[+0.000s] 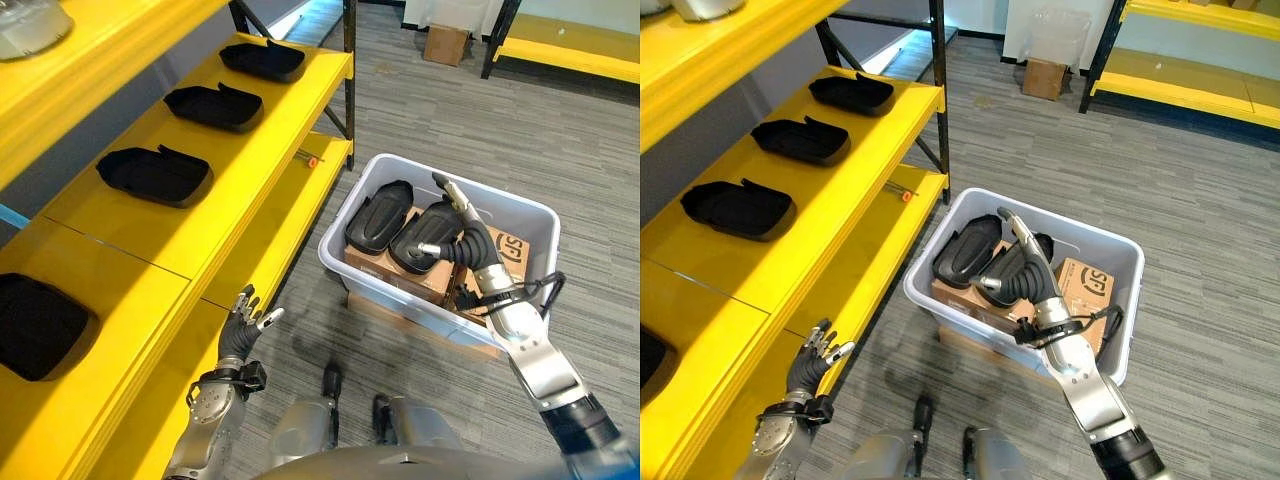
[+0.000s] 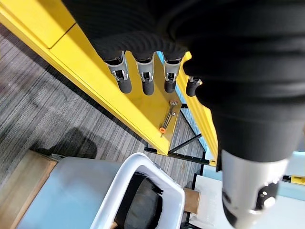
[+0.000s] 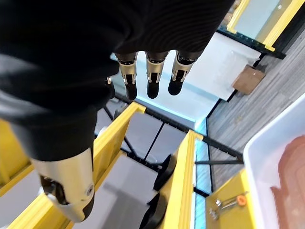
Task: Move parts from the plastic box to the shelf.
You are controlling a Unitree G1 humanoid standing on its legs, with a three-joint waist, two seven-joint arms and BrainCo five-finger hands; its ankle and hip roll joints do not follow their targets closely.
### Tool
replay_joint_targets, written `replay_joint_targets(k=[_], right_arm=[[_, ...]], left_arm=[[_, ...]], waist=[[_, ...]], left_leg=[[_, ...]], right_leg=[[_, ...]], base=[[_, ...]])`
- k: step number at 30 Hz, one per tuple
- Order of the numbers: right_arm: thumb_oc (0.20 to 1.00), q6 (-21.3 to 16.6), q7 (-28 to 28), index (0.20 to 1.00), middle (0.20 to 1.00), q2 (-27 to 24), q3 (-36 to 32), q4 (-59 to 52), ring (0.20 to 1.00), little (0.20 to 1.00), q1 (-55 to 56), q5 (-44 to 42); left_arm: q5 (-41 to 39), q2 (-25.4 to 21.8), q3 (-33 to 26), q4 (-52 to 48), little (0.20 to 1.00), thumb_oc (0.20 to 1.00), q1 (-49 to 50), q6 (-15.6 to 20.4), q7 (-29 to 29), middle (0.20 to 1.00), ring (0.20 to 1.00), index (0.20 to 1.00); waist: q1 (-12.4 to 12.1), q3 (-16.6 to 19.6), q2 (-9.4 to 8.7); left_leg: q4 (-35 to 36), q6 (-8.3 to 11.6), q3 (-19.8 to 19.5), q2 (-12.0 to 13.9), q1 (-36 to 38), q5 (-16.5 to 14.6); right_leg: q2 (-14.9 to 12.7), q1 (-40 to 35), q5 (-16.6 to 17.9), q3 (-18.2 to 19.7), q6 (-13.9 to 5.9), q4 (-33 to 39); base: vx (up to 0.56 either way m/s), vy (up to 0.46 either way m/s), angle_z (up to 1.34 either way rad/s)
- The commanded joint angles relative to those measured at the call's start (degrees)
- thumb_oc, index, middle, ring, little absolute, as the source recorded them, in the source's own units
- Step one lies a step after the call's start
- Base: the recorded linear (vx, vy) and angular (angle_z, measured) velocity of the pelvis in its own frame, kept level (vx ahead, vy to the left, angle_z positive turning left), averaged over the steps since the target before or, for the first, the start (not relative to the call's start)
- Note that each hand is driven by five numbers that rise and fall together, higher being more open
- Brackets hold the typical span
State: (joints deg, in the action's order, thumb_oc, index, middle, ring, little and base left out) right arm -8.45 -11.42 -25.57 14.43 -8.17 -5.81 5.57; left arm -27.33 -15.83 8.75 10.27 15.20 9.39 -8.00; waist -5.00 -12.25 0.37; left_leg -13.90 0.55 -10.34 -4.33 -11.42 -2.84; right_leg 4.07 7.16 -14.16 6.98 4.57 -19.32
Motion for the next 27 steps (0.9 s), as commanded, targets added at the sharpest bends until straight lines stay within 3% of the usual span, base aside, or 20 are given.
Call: replay_joint_targets(k=[1, 6, 11, 15, 17, 18, 19, 20, 21, 23, 24, 26, 27], right_arm=[[1.000, -3.1, -0.1, 1.000, 1.000, -0.7, -1.8, -5.2, 1.000, 1.000, 0.5, -1.1], [1.000, -2.9, 0.6, 1.000, 1.000, -0.8, -2.8, -6.3, 1.000, 1.000, 2.2, -1.0], [1.000, -2.6, 1.2, 1.000, 1.000, -0.4, -2.1, -6.1, 1.000, 1.000, 2.0, -1.3], [1.000, -2.3, 1.9, 1.000, 1.000, 0.0, -1.5, -6.3, 1.000, 1.000, 1.6, -1.1], [1.000, -2.2, 2.2, 1.000, 1.000, 0.4, -1.0, -6.3, 1.000, 1.000, 0.7, -0.8], [1.000, -2.2, 2.4, 1.000, 1.000, 0.6, -0.5, -6.1, 1.000, 1.000, 0.0, -0.8], [1.000, -2.0, 2.5, 1.000, 1.000, 1.2, 0.4, -5.9, 1.000, 1.000, -1.3, -0.9], [1.000, -1.7, 2.4, 1.000, 1.000, 2.1, 1.3, -5.0, 1.000, 1.000, -2.5, -0.8], [1.000, -1.7, 2.4, 1.000, 1.000, 2.1, 1.3, -4.9, 1.000, 1.000, -2.6, -0.8], [1.000, -1.7, 2.3, 1.000, 1.000, 2.5, 1.6, -4.6, 1.000, 1.000, -3.8, -1.0], [1.000, -1.7, 2.3, 1.000, 1.000, 2.5, 1.6, -4.5, 1.000, 1.000, -3.9, -1.0], [1.000, -1.5, 1.5, 1.000, 1.000, 2.5, 1.7, -3.8, 1.000, 1.000, -5.6, -0.7], [1.000, -1.5, 1.5, 1.000, 1.000, 2.5, 1.7, -3.8, 1.000, 1.000, -5.6, -0.7]], left_arm=[[2.0, -0.1, -0.3, -2.5, 1.000, 1.000, -2.8, 3.2, -0.1, 1.000, 1.000, 1.000], [1.9, -1.1, 0.5, -3.0, 1.000, 1.000, -2.6, 3.2, 0.2, 1.000, 1.000, 1.000], [1.7, -2.0, 0.6, -3.4, 1.000, 1.000, -2.2, 3.1, 0.1, 1.000, 1.000, 1.000], [1.8, -3.0, 0.3, -3.5, 1.000, 1.000, -2.2, 2.5, -0.3, 1.000, 1.000, 1.000], [2.2, -4.0, -0.1, -3.5, 1.000, 1.000, -2.9, 2.2, -0.5, 1.000, 1.000, 1.000], [2.2, -4.4, -0.2, -3.5, 1.000, 1.000, -3.2, 2.2, -0.6, 1.000, 1.000, 1.000], [2.3, -5.0, -0.5, -3.6, 1.000, 1.000, -3.6, 2.2, -1.0, 1.000, 1.000, 1.000], [1.9, -5.4, -1.3, -4.0, 1.000, 1.000, -3.6, 2.2, -1.1, 1.000, 1.000, 1.000], [1.8, -5.4, -1.3, -4.0, 1.000, 1.000, -3.6, 2.2, -1.1, 1.000, 1.000, 1.000], [1.6, -5.5, -1.5, -3.7, 1.000, 1.000, -4.0, 2.3, -1.3, 1.000, 1.000, 1.000], [1.6, -5.5, -1.5, -3.7, 1.000, 1.000, -4.0, 2.3, -1.3, 1.000, 1.000, 1.000], [1.4, -5.6, -1.8, -3.6, 1.000, 1.000, -5.0, 2.6, -2.1, 1.000, 1.000, 1.000], [1.4, -5.6, -1.8, -3.6, 1.000, 1.000, -5.0, 2.6, -2.1, 1.000, 1.000, 1.000]], waist=[[2.0, 1.6, -0.38], [3.5, 3.6, -1.48], [3.6, 4.6, -2.35], [4.2, 5.5, -3.15], [4.5, 4.7, -3.74], [4.5, 4.2, -3.81], [4.1, 3.4, -3.90], [3.5, 2.5, -3.14], [3.5, 2.5, -3.07], [3.1, 1.8, -2.17], [3.1, 1.7, -2.11], [3.4, -0.1, -2.13], [3.4, -0.1, -2.12]], left_leg=[[13.0, -0.29, 0.5, -1.5, -3.4, 12.0], [12.9, -1.79, 3.7, -1.2, -1.7, 9.5], [13.1, -3.11, 6.5, -1.3, -0.6, 7.7], [13.7, -4.33, 7.7, -1.4, 1.1, 5.6], [13.9, -4.66, 8.5, -0.8, 2.1, 4.5], [13.8, -4.58, 9.0, -0.2, 2.3, 4.4], [13.7, -4.47, 10.3, 0.6, 2.8, 3.8], [14.6, -4.04, 12.2, 2.3, 4.9, 2.7], [14.6, -4.01, 12.2, 2.4, 4.8, 2.9], [15.2, -3.28, 13.5, 4.4, 5.6, 2.5], [15.2, -3.26, 13.4, 4.4, 5.8, 2.4], [14.7, -2.40, 14.2, 5.7, 6.4, 1.3], [14.7, -2.40, 14.2, 5.7, 6.5, 1.3]], right_leg=[[2.1, -12.2, 7.9, 1.8, -6.11, 20.1], [0.3, -12.7, 7.0, 3.4, -7.10, 20.4], [-0.8, -12.1, 7.1, 5.3, -8.12, 19.4], [-1.2, -10.4, 6.2, 6.1, -9.59, 14.9], [-0.6, -7.4, 6.1, 5.5, -11.22, 8.5], [-0.4, -5.5, 6.8, 4.4, -12.19, 6.2], [-1.7, -3.2, 7.9, 0.6, -13.00, 4.0], [-7.2, -1.7, 9.9, -6.9, -13.50, 5.0], [-7.1, -1.7, 10.2, -7.0, -13.47, 5.2], [-11.1, -0.2, 11.9, -11.3, -12.90, 8.5], [-11.1, -0.4, 12.0, -11.4, -12.90, 8.8], [-16.1, 2.5, 19.0, -13.4, -14.05, 14.5], [-16.1, 2.5, 19.0, -13.4, -14.05, 14.6]], base=[[0.16, 0.181, -0.35], [0.17, 0.159, -0.32], [0.13, 0.146, -0.38], [0.12, 0.115, -0.25], [0.04, 0.038, -0.22], [-0.03, 0.009, -0.28], [0.01, -0.009, -0.52], [0.02, -0.008, -0.89], [0.06, -0.028, -1.02], [0.03, -0.032, -0.76], [0.04, -0.060, -0.66], [0.05, -0.082, -0.64], [0.02, -0.041, -0.36]])
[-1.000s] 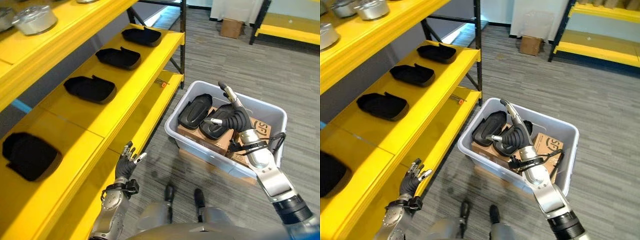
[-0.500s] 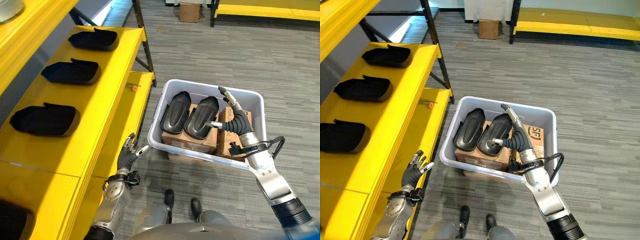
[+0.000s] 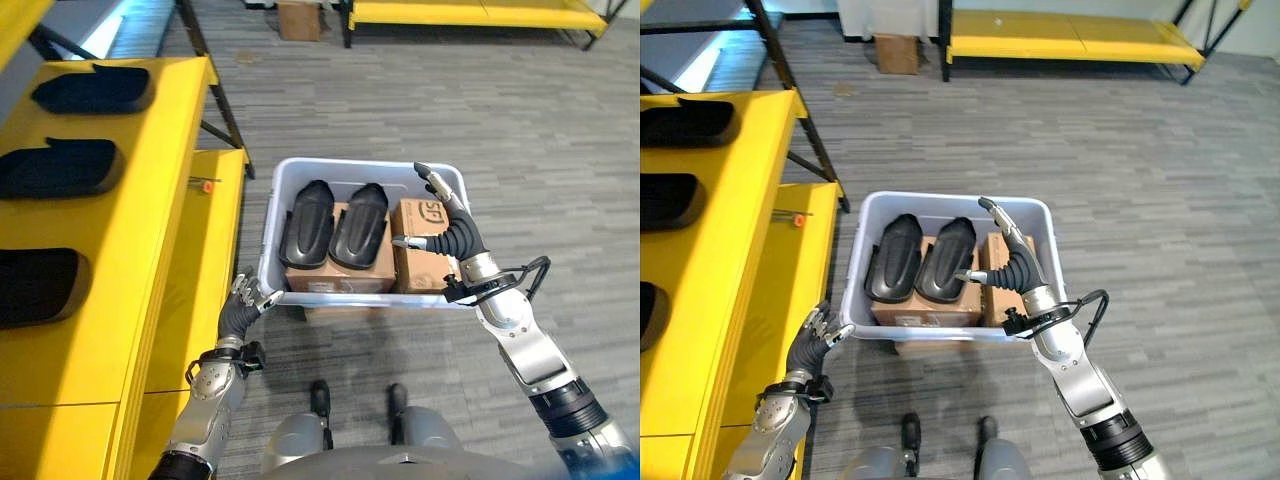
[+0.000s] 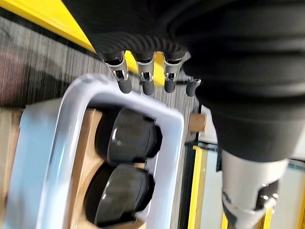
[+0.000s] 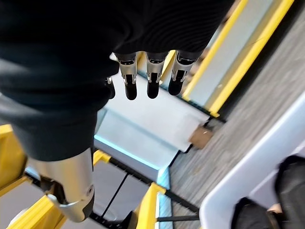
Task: Move parts from the plastic box to the shelf.
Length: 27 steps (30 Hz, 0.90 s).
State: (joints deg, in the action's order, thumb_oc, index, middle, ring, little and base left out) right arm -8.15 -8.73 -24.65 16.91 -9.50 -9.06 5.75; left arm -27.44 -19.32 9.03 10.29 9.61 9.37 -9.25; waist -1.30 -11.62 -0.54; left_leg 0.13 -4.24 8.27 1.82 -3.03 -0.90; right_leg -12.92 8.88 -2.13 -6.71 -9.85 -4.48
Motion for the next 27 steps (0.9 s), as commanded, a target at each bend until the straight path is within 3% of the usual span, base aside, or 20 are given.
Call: replay_joint_targets(k=[1, 5, 6, 7, 11, 18, 27], right_arm=[[1.000, -1.8, -1.2, 1.000, 1.000, 1.6, -0.8, -2.5, 1.000, 1.000, -2.4, -0.9], [1.000, -1.8, -1.2, 1.000, 1.000, 1.6, -0.8, -2.5, 1.000, 1.000, -2.4, -0.9], [1.000, -1.4, -1.1, 1.000, 1.000, 1.6, -1.2, -2.6, 1.000, 1.000, -2.2, -1.6], [1.000, -1.2, -0.6, 1.000, 1.000, 1.0, -2.0, -2.1, 1.000, 1.000, -1.4, -2.5], [1.000, -0.9, -0.2, 1.000, 1.000, 0.8, -2.3, -1.1, 1.000, 1.000, -0.9, -6.2], [1.000, -0.2, -1.0, 1.000, 1.000, 1.4, -0.1, 1.7, 1.000, 1.000, -4.0, -13.2], [1.000, 0.4, -4.8, 1.000, 1.000, 4.9, 3.5, 9.2, 1.000, 1.000, -14.7, -22.2]], left_arm=[[1.5, -2.1, -2.1, -3.6, 1.000, 1.000, 0.6, 2.6, -0.8, 1.000, 1.000, 1.000], [1.5, -2.1, -2.1, -3.6, 1.000, 1.000, 0.6, 2.6, -0.8, 1.000, 1.000, 1.000], [1.8, -2.0, -2.9, -3.4, 1.000, 1.000, -0.2, 2.8, -1.2, 1.000, 1.000, 1.000], [2.1, -1.0, -3.3, -2.9, 1.000, 1.000, -1.1, 2.7, -1.2, 1.000, 1.000, 1.000], [1.1, -0.1, -3.4, -3.2, 1.000, 1.000, -0.8, 2.2, -1.0, 1.000, 1.000, 1.000], [-0.3, -0.1, -0.5, -3.7, 1.000, 1.000, -2.7, 1.3, -0.8, 1.000, 1.000, 1.000], [-2.1, 0.3, 2.3, -4.0, 1.000, 1.000, -5.3, 1.1, -2.1, 1.000, 1.000, 1.000]], waist=[[-0.3, -0.8, -1.21], [-0.3, -0.8, -1.21], [0.2, -1.9, -3.30], [0.1, -0.9, -4.89], [0.2, -0.7, -4.22], [0.2, -3.2, -3.32], [-1.2, -6.6, -2.54]], left_leg=[[0.7, 2.39, -4.4, -0.4, -1.9, -0.7], [0.7, 2.39, -4.4, -0.4, -1.9, -0.7], [-1.3, 3.70, -4.3, -0.5, -1.8, -2.1], [-1.9, 5.06, -4.8, -0.4, -1.8, -3.0], [-1.6, 6.74, -5.4, 2.6, -1.8, -2.4], [2.2, 8.72, -6.1, 6.5, -2.9, 1.3], [2.9, 9.24, -6.0, 7.3, -6.1, 2.7]], right_leg=[[0.9, 0.7, 7.0, 0.3, 0.38, -0.2], [0.9, 0.7, 7.0, 0.3, 0.38, -0.2], [-2.5, 1.6, 13.0, -1.5, -1.68, 2.7], [-3.1, -0.1, 12.2, -4.8, -2.06, 3.9], [-1.8, -0.4, 8.4, -8.1, -0.72, 2.6], [0.8, 2.7, 4.5, -9.8, 0.89, 0.2], [1.7, 7.1, 4.1, -9.6, 1.58, -1.1]], base=[[0.00, 0.000, -0.11], [0.02, -0.057, 0.18], [0.21, -0.496, -0.07], [0.28, -0.652, 0.06], [0.11, -0.260, 0.26], [0.03, -0.166, 0.12], [0.00, -0.041, -0.01]])
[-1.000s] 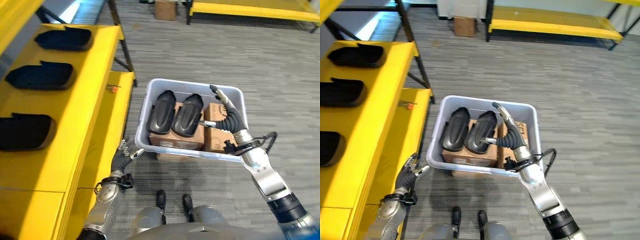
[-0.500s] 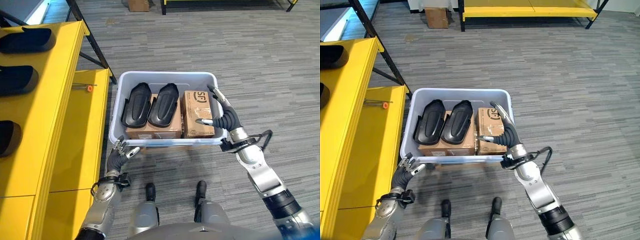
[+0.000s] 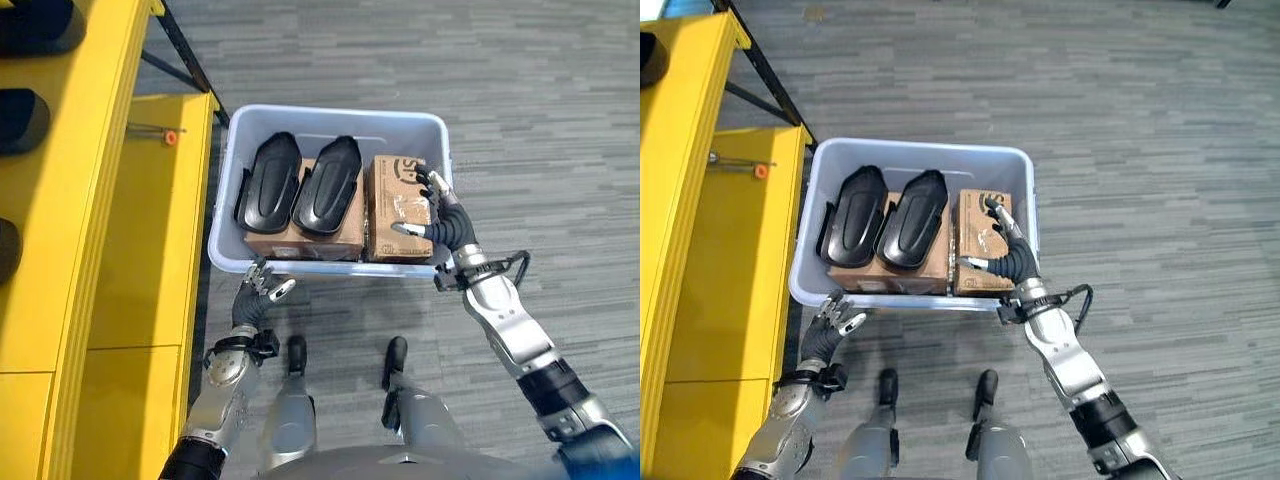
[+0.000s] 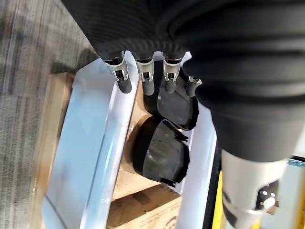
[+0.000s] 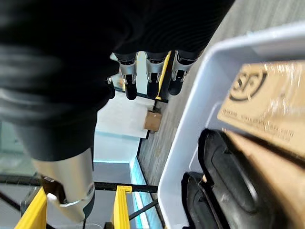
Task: Move parts from the plastic box to the shelf.
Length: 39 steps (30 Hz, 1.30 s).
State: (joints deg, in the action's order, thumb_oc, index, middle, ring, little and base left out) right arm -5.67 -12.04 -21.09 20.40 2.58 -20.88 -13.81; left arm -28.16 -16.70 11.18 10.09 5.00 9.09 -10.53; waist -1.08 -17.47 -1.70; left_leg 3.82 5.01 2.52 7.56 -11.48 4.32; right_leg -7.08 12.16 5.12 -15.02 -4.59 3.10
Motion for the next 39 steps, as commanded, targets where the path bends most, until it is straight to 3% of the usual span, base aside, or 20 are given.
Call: replay_joint_targets(k=[1, 8, 17, 27, 39], right_arm=[[1.000, -2.3, -2.4, 1.000, 1.000, 2.9, 0.3, -1.2, 1.000, 1.000, -4.2, -6.3], [1.000, -3.6, -5.2, 1.000, 1.000, 7.6, 0.6, 5.6, 1.000, 1.000, -8.0, -17.2], [1.000, -4.2, -5.2, 1.000, 1.000, 12.2, 1.9, 12.7, 1.000, 1.000, -8.8, -24.9], [1.000, -4.0, -6.4, 1.000, 1.000, 13.5, 1.5, 17.1, 1.000, 1.000, -10.5, -24.3], [1.000, -4.0, -9.0, 1.000, 1.000, 13.1, -0.7, 26.1, 1.000, 1.000, -20.1, -21.6]], left_arm=[[-2.0, -2.1, 0.8, -3.8, 1.000, 1.000, -1.3, 1.4, -1.4, 1.000, 1.000, 1.000], [-2.8, -1.2, 3.3, -3.3, 1.000, 1.000, -4.7, 1.3, -3.4, 1.000, 1.000, 1.000], [-3.0, -0.4, 5.2, -1.9, 1.000, 1.000, -7.4, 1.7, -5.0, 1.000, 1.000, 1.000], [-3.3, 0.1, 6.6, -1.5, 1.000, 1.000, -8.8, 2.3, -5.9, 1.000, 1.000, 1.000], [-4.5, -0.1, 9.0, -1.6, 1.000, 1.000, -11.0, 3.1, -5.9, 1.000, 1.000, 1.000]], waist=[[-1.7, -1.7, -1.17], [-2.3, -5.1, -0.38], [-2.5, -7.4, 0.66], [-2.3, -8.7, 1.46], [-2.6, -10.2, 2.37]], left_leg=[[-1.3, -0.02, -0.3, 1.3, 1.3, -2.6], [-3.1, -0.26, -0.8, 0.4, -1.1, -3.3], [-3.6, -0.64, -1.0, -0.7, -2.3, -3.5], [-3.6, -0.83, -0.8, -1.3, -2.4, -3.6], [-3.2, -0.88, -0.3, -1.6, -2.7, -3.6]], right_leg=[[-4.2, 4.6, -3.1, -1.1, -3.60, -8.9], [-4.8, 6.6, -3.0, -0.2, -3.28, -9.9], [-5.6, 7.7, -2.4, 0.6, -3.28, -9.8], [-5.9, 7.9, -2.2, 1.2, -3.24, -9.6], [-5.9, 8.6, -1.7, 1.7, -3.39, -9.2]], base=[[0.00, 0.000, 0.00], [0.00, 0.003, 0.01], [-0.01, 0.024, 0.02], [-0.01, 0.006, -0.01], [-0.01, 0.005, -0.01]])
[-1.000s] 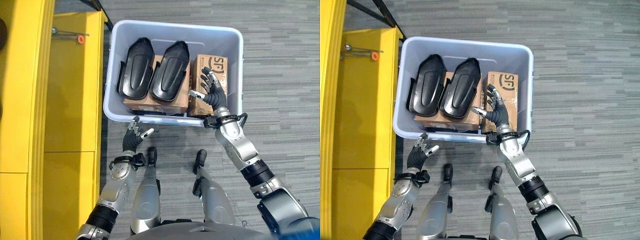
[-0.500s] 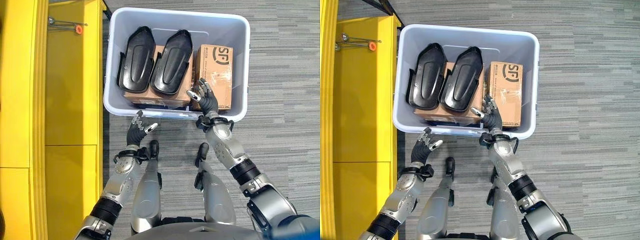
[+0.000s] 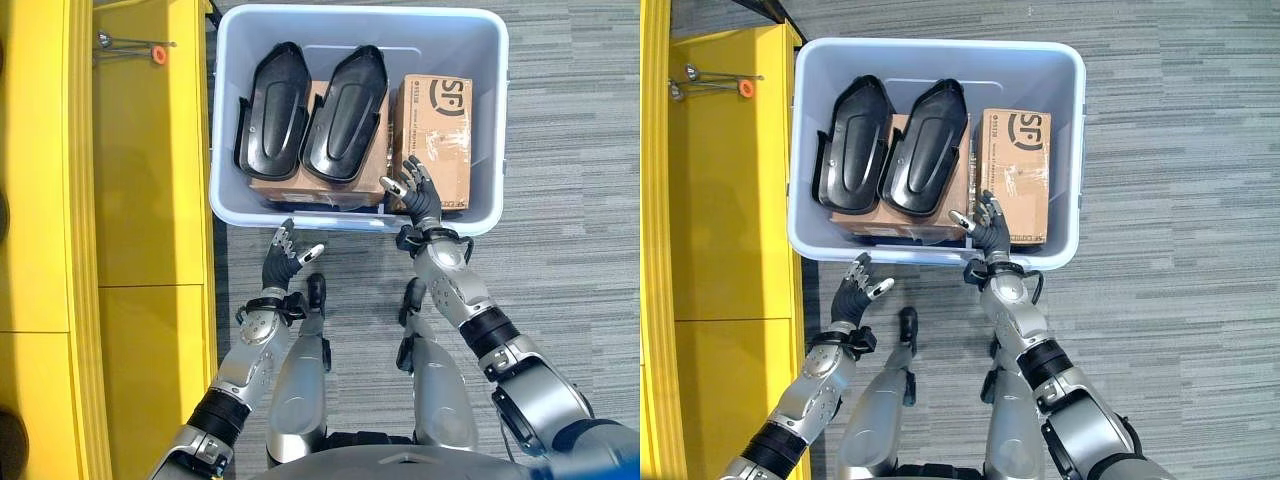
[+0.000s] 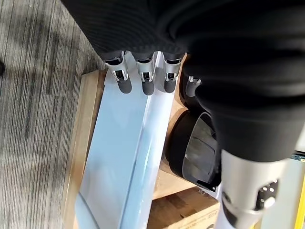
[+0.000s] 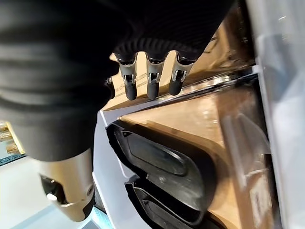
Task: Move parts from the plastic box to the shelf.
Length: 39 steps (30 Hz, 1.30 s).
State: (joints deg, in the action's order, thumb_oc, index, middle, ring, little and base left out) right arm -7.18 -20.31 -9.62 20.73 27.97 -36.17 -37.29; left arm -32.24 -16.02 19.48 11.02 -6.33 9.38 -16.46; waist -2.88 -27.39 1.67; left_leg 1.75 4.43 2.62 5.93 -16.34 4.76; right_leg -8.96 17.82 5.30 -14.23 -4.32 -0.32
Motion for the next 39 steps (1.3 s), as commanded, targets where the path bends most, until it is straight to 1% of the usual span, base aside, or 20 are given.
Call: replay_joint_targets(k=[1, 13, 25, 31, 33, 39], right_arm=[[1.000, -2.5, -0.9, 1.000, 1.000, 1.3, -1.3, 1.5, 1.000, 1.000, -5.7, 2.1], [1.000, -2.2, -3.0, 1.000, 1.000, -0.9, -4.4, 13.6, 1.000, 1.000, -16.8, 3.6], [1.000, -1.7, -3.2, 1.000, 1.000, -2.8, -4.4, 21.1, 1.000, 1.000, -22.3, 4.9], [1.000, -1.9, -3.1, 1.000, 1.000, -2.9, -3.4, 18.9, 1.000, 1.000, -22.5, 5.7], [1.000, -2.3, -3.3, 1.000, 1.000, -2.8, -2.7, 14.6, 1.000, 1.000, -21.9, 6.4], [1.000, -3.3, -3.0, 1.000, 1.000, -2.4, -2.1, 8.4, 1.000, 1.000, -21.4, 6.3]], left_arm=[[-0.4, -0.9, 0.8, -2.5, 1.000, 1.000, 0.1, 2.9, 0.1, 1.000, 1.000, 1.000], [-1.7, -1.6, 2.3, -2.6, 1.000, 1.000, -1.6, 3.7, 0.8, 1.000, 1.000, 1.000], [-2.2, -2.0, 3.3, -2.3, 1.000, 1.000, -3.4, 4.2, 1.0, 1.000, 1.000, 1.000], [-2.3, -2.0, 3.2, -2.2, 1.000, 1.000, -3.9, 4.2, 0.8, 1.000, 1.000, 1.000], [-2.4, -2.1, 2.8, -2.3, 1.000, 1.000, -3.9, 4.3, 0.6, 1.000, 1.000, 1.000], [-2.4, -2.3, 2.4, -2.4, 1.000, 1.000, -3.8, 4.1, 0.3, 1.000, 1.000, 1.000]], waist=[[-0.9, -0.3, -0.95], [-2.3, -0.7, -0.25], [-3.3, -1.3, -0.02], [-3.5, -1.7, -0.47], [-3.3, -1.7, -0.90], [-3.0, -1.8, -1.61]], left_leg=[[-1.1, -0.33, -0.5, 0.0, 2.1, -4.0], [-0.8, -0.37, -0.8, -0.3, 1.5, -3.9], [-1.4, -0.48, -1.8, -0.5, 0.5, -4.1], [-1.7, -0.63, -2.1, -0.6, 0.1, -4.2], [-1.9, -0.66, -2.2, -0.6, 0.0, -4.4], [-2.3, -0.72, -2.1, -0.6, -0.2, -4.5]], right_leg=[[-4.0, 3.0, -1.9, 1.0, -3.63, -5.7], [-3.9, 3.6, -1.7, 0.8, -3.70, -5.6], [-3.9, 3.9, -2.1, 0.4, -3.74, -5.9], [-3.9, 4.0, -2.2, 0.4, -3.69, -5.9], [-3.9, 3.9, -2.2, 0.4, -3.67, -5.9], [-4.0, 3.9, -2.2, 0.5, -3.65, -5.9]], base=[[0.00, 0.000, 0.00], [0.00, 0.000, 0.00], [0.00, 0.001, 0.01], [0.00, 0.006, 0.05], [0.00, 0.003, 0.02], [0.00, 0.000, 0.00]])
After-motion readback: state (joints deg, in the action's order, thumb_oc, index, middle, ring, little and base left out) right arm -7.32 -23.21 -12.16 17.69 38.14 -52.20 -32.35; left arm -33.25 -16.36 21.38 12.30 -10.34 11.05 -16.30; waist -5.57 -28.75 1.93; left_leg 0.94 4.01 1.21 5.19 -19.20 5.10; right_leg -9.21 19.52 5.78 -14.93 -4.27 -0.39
